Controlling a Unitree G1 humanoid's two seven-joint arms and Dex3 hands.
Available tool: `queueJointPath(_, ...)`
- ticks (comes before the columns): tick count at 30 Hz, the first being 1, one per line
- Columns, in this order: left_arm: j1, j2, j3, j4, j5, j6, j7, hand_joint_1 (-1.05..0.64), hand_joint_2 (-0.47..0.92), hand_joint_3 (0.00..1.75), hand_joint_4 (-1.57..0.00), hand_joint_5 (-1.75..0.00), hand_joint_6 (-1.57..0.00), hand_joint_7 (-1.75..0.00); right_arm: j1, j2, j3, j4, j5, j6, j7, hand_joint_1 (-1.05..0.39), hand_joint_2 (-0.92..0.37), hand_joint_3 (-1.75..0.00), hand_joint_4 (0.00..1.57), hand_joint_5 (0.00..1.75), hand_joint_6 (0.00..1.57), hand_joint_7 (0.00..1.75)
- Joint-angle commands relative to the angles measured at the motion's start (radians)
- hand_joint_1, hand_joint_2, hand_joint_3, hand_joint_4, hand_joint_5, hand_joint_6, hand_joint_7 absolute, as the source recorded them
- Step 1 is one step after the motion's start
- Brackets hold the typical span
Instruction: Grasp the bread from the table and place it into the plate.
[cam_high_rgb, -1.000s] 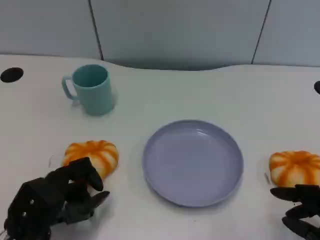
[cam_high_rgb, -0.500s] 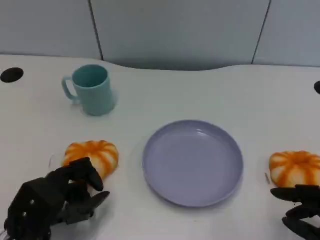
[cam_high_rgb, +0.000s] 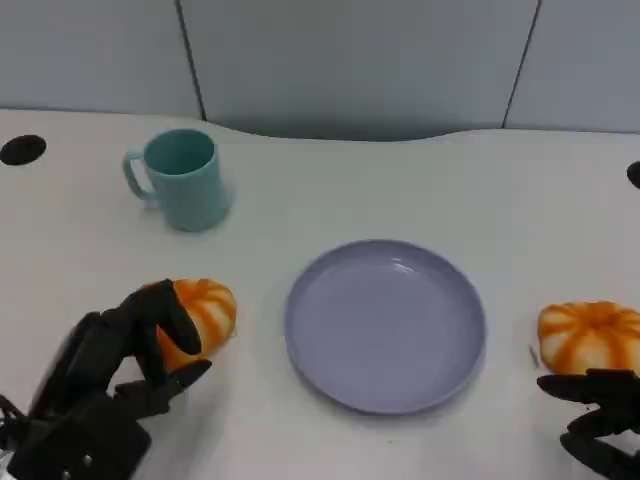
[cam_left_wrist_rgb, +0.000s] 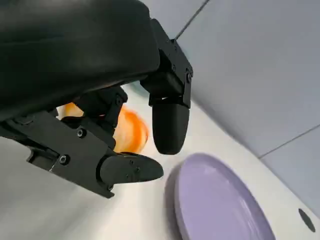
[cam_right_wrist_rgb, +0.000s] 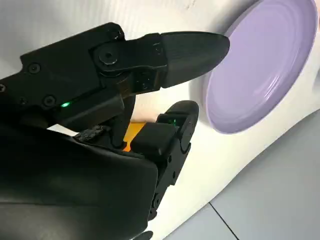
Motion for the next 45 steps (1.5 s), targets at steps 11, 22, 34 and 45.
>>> queueJointPath(11, 0.034, 0.273, -0.023, -0.482, 0.332, 0.331, -0.159, -0.61, 0.91, 0.01, -0.25, -1.25, -0.38, -0.61, -0.005, 0.018, 0.015, -0.035, -0.022, 0.061, -0.014, -0.3, -0.92, -0.33, 0.63, 0.65, 0.79, 0.0)
queueJointPath(22, -0.041, 0.444, -0.077, -0.658, 0.39, 0.488, -0.508, -0.66, 0.8, 0.0, -0.09, -0.52, -0.19, 0.0, -0.012, 0.031, 0.035, -0.046, -0.037, 0.065, -0.028, -0.28, -0.92, -0.32, 0.65, 0.66, 0.81, 0.01)
queueJointPath(34, -0.161, 0.444, -0.172, -0.56, 0.408, 0.555, -0.604, -0.71, 0.77, 0.0, -0.06, -0.49, -0.15, 0.0, -0.012, 0.043, 0.04, -0.044, -0.029, 0.059, -0.035, -0.28, -0.92, -0.32, 0.67, 0.69, 0.82, 0.01)
queueJointPath(45, -0.32, 0.364, -0.317, -0.277, 0.467, 0.556, -0.541, -0.76, 0.78, 0.0, -0.03, -0.45, -0.12, 0.0, 0.006, 0.046, 0.034, -0.075, -0.023, 0.091, -0.027, -0.27, -0.92, -0.33, 0.63, 0.7, 0.8, 0.0)
